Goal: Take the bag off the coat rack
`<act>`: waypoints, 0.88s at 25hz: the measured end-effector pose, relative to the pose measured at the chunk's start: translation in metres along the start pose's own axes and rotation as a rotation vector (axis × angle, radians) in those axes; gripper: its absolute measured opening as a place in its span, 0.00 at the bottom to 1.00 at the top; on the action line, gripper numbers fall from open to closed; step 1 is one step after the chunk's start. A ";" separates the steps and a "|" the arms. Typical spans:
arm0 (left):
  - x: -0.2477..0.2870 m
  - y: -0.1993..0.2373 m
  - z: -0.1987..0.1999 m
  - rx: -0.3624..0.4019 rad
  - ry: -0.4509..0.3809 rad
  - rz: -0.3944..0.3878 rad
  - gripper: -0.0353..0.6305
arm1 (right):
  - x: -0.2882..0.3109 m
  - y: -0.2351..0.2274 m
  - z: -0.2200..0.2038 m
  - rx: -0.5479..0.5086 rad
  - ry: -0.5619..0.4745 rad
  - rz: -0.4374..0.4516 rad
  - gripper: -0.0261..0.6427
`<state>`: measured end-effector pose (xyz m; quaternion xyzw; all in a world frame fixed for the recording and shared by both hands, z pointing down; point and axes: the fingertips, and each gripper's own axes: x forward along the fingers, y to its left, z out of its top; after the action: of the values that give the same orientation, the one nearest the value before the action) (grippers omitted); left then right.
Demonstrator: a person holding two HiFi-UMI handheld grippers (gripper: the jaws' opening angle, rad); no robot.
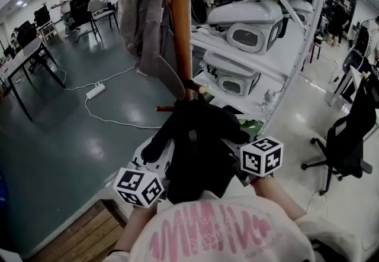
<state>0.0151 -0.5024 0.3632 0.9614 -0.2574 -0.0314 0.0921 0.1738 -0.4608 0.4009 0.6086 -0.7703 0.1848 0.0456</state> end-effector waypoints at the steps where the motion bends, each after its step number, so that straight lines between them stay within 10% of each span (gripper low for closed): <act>1: -0.001 0.000 0.001 0.000 -0.002 -0.001 0.21 | -0.001 0.001 0.001 0.000 0.000 0.000 0.29; 22: -0.024 -0.028 0.016 0.009 -0.041 -0.046 0.21 | -0.036 0.020 0.007 -0.021 -0.024 -0.005 0.29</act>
<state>0.0068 -0.4689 0.3427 0.9665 -0.2374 -0.0523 0.0819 0.1653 -0.4262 0.3796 0.6123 -0.7712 0.1691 0.0433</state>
